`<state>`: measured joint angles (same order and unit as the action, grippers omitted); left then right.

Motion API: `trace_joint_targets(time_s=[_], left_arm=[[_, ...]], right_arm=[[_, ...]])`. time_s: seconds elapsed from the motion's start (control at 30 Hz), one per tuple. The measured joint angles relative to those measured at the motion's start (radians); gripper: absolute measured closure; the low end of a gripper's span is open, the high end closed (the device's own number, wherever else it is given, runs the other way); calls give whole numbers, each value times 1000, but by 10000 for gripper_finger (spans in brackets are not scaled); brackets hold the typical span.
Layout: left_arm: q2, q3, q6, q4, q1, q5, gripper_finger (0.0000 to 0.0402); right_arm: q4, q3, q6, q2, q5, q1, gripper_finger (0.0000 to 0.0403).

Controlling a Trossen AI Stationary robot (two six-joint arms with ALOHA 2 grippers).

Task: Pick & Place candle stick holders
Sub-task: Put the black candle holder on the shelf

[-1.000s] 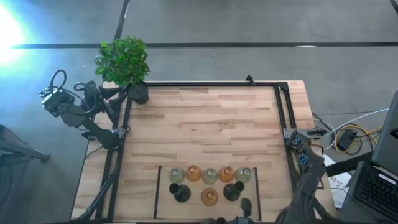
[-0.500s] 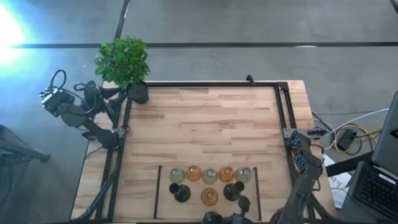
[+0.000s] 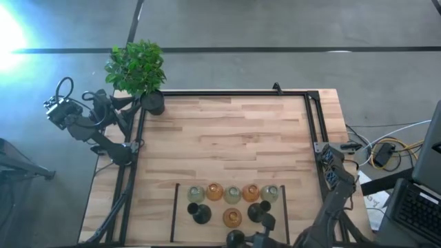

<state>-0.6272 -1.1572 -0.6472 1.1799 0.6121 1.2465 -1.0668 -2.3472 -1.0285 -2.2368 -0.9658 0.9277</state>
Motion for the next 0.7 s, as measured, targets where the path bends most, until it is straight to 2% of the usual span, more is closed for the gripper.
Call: trace_joint_targets(time_s=[0.17,0.7], left_arm=[[0,0,0,0,0,0,211],[0,0,0,0,0,0,211]], right_arm=[[0,3,-1,-1,29,-12,395],[6,41,-54,-2,23,-36,395]])
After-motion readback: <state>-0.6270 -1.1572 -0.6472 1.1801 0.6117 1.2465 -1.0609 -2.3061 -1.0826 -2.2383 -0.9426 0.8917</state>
